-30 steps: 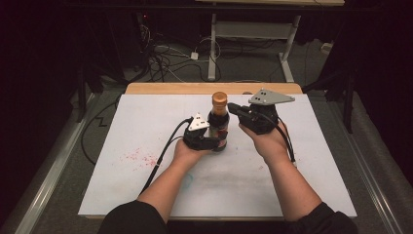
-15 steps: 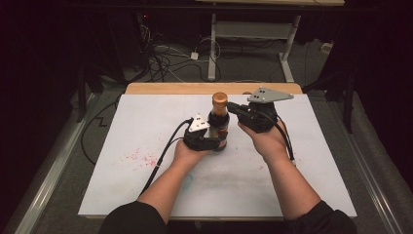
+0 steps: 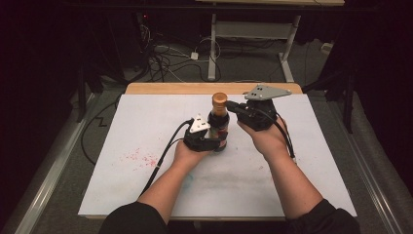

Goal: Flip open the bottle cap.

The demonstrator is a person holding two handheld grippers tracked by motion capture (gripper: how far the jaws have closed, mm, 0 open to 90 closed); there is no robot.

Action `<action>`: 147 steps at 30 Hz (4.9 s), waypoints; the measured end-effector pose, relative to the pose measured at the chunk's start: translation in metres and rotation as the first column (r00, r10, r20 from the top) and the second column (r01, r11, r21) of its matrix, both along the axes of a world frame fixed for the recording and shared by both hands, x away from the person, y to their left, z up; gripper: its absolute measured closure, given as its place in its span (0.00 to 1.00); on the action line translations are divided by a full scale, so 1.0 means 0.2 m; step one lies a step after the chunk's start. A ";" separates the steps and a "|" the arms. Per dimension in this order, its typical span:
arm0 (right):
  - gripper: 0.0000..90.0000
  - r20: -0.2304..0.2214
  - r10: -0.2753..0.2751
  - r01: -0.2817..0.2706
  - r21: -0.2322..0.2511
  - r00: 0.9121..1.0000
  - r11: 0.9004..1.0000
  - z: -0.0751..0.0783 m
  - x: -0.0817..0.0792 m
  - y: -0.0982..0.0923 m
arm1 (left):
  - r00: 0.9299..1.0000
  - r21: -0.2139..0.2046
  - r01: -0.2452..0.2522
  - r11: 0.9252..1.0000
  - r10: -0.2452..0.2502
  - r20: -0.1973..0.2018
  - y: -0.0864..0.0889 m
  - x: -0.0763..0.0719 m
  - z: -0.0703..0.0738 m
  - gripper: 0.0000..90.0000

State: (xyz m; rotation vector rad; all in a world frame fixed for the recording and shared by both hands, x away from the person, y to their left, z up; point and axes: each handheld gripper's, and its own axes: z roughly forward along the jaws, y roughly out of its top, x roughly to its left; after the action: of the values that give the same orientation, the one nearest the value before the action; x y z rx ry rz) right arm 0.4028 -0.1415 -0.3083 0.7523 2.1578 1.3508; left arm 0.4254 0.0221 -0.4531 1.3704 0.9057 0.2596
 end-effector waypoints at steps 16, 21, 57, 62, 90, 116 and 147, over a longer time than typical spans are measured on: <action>1.00 -0.022 -0.015 0.014 -0.035 1.000 0.999 0.03 0.00 0.02 | 0.998 -0.045 -0.061 0.997 0.061 -0.005 -0.03 0.00 0.00 0.33; 1.00 -0.031 -0.020 0.019 -0.039 0.999 0.999 0.04 0.00 0.02 | 0.999 -0.037 -0.046 0.998 0.047 0.014 -0.03 -0.01 -0.01 0.34; 1.00 0.041 -0.023 0.022 0.024 0.999 0.999 0.21 -0.07 0.02 | 0.997 -0.075 -0.067 0.995 0.069 0.028 -0.05 -0.01 -0.02 0.33; 1.00 -0.026 -0.030 0.030 0.010 0.999 0.999 0.08 -0.04 -0.03 | 0.998 -0.073 -0.058 0.996 0.061 0.026 -0.04 -0.01 -0.02 0.33; 1.00 -0.063 -0.011 0.008 -0.039 0.998 0.999 0.03 0.01 0.01 | 0.997 -0.085 -0.065 0.994 0.068 0.029 -0.04 -0.01 -0.03 0.32; 1.00 -0.043 -0.016 0.016 -0.004 0.999 1.000 0.05 0.01 0.03 | 0.995 -0.125 -0.100 0.987 0.102 0.009 -0.06 -0.01 -0.02 0.32; 1.00 -0.033 -0.013 0.013 0.002 0.999 1.000 0.07 0.03 0.05 | 0.997 -0.102 -0.080 0.992 0.082 0.015 -0.04 -0.01 -0.03 0.32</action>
State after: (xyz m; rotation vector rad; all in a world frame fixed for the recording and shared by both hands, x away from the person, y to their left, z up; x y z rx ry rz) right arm 0.4085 -0.1322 -0.2933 0.7934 2.1740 1.3433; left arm 0.4244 0.0141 -0.4582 1.2370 0.9474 0.2847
